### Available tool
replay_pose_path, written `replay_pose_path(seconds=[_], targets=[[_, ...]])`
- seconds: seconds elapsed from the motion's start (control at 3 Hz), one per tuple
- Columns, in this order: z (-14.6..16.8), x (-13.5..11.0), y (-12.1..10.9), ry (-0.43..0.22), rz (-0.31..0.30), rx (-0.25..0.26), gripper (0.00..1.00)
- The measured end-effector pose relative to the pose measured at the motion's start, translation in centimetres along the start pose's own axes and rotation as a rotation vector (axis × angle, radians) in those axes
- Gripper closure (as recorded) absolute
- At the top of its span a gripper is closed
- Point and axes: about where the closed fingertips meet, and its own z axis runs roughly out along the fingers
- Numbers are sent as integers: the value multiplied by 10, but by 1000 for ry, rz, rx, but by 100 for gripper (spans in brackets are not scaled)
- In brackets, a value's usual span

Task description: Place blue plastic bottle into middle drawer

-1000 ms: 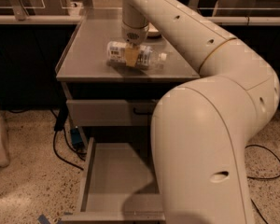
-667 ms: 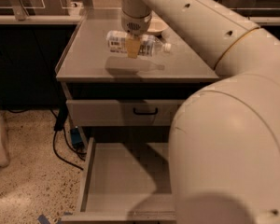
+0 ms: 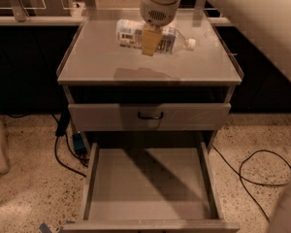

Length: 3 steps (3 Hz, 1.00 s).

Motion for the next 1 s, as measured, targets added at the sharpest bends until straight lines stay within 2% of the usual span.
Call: replay_pose_path(seconds=[0.33,0.67,1.0], targets=[[-23,23,27,-62,7,-26,100],[-32,40,55,-98,34,-60,100],[-17,51,78,-132,62,-114,100]])
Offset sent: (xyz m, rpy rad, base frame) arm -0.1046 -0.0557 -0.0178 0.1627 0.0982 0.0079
